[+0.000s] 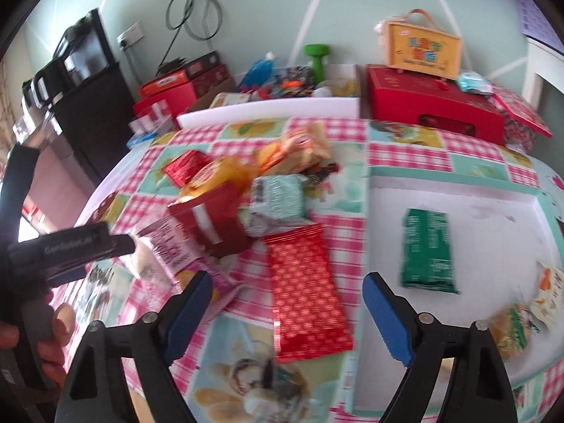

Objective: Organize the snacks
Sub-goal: 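Close the left tool on the bagged bun while the right closes on the pink swiss-roll packet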

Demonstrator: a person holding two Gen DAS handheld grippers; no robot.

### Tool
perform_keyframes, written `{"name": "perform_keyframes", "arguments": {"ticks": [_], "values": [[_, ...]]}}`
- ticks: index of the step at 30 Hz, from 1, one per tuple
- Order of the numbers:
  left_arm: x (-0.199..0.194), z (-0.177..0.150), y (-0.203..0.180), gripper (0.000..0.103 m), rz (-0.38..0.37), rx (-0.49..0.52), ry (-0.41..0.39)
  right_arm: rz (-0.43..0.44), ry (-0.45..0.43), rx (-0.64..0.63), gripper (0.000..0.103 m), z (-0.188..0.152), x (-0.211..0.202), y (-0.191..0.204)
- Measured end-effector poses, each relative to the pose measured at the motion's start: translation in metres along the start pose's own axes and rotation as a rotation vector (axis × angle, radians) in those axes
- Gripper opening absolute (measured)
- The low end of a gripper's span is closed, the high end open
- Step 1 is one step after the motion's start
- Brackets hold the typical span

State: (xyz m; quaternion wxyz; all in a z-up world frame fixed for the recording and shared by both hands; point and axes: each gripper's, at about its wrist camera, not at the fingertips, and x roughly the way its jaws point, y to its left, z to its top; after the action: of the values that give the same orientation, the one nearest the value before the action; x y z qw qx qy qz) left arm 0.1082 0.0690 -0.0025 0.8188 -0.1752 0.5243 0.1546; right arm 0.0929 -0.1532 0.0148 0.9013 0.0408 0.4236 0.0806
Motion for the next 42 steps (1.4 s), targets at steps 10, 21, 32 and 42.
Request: {"name": "perform_keyframes", "arguments": {"ticks": [10,21,32,42], "values": [[0.021,0.009,0.006,0.098,-0.092,-0.087,0.063,0.054,0.063,-0.126,0.082,-0.002,0.035,0.051],[0.045,0.019,-0.015,0.098,-0.124,-0.076,0.081,0.088,0.098,-0.118,0.061,0.001,0.062,0.058],[0.047,0.022,-0.032,0.060,-0.165,-0.042,0.063,0.112,0.105,-0.083,0.043,-0.001,0.061,0.051],[0.036,0.019,-0.033,0.055,-0.167,-0.030,0.032,0.113,0.106,-0.083,0.041,-0.004,0.056,0.049]]}}
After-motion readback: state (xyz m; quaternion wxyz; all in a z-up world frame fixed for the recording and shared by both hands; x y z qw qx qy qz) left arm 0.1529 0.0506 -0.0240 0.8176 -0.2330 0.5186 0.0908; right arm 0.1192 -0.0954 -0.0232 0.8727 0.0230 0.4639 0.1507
